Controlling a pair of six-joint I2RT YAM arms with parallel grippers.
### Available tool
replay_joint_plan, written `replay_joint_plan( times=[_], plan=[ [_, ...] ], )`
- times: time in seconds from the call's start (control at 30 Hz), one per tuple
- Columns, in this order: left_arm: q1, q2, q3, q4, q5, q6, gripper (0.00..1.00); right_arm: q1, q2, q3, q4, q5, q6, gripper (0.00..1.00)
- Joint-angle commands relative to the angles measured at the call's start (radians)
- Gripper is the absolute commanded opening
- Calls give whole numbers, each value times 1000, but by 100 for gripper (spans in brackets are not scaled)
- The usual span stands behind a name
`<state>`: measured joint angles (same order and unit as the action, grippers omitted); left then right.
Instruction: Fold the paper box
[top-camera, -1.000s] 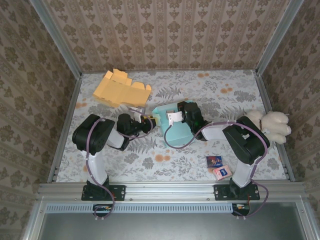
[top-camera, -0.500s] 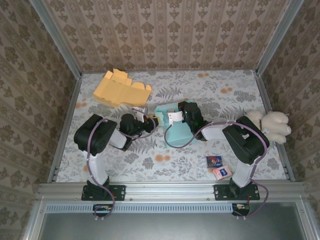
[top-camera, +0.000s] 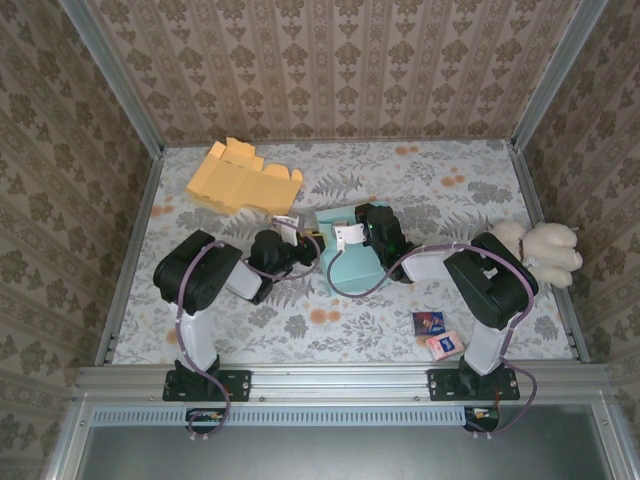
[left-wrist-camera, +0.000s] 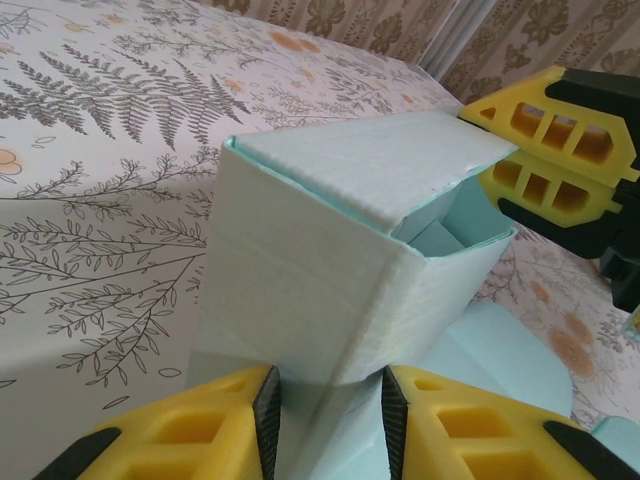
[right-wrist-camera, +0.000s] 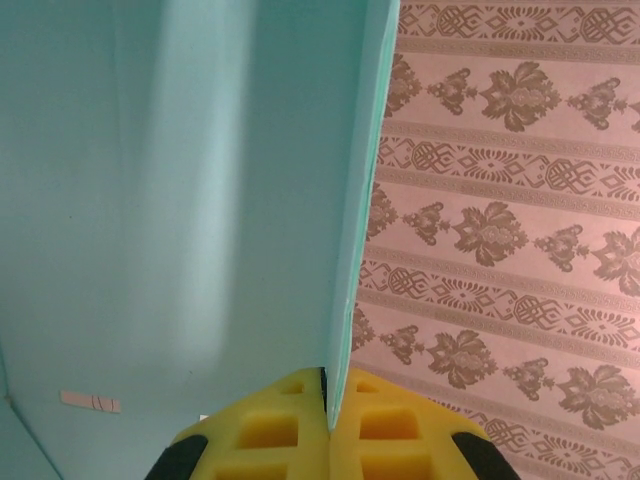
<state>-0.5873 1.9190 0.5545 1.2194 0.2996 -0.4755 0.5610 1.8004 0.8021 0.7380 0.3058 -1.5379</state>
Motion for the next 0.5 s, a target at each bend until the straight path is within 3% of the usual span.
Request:
replay_joint_plan(
  times=[0.0, 0.47],
  plan=[
    [-34, -31, 39, -3, -55, 29, 34, 28, 11, -24, -26, -44, 7, 0],
    [-52, 2, 71, -4, -161, 55, 34, 33, 7, -47, -32, -49, 24, 0]
  ],
)
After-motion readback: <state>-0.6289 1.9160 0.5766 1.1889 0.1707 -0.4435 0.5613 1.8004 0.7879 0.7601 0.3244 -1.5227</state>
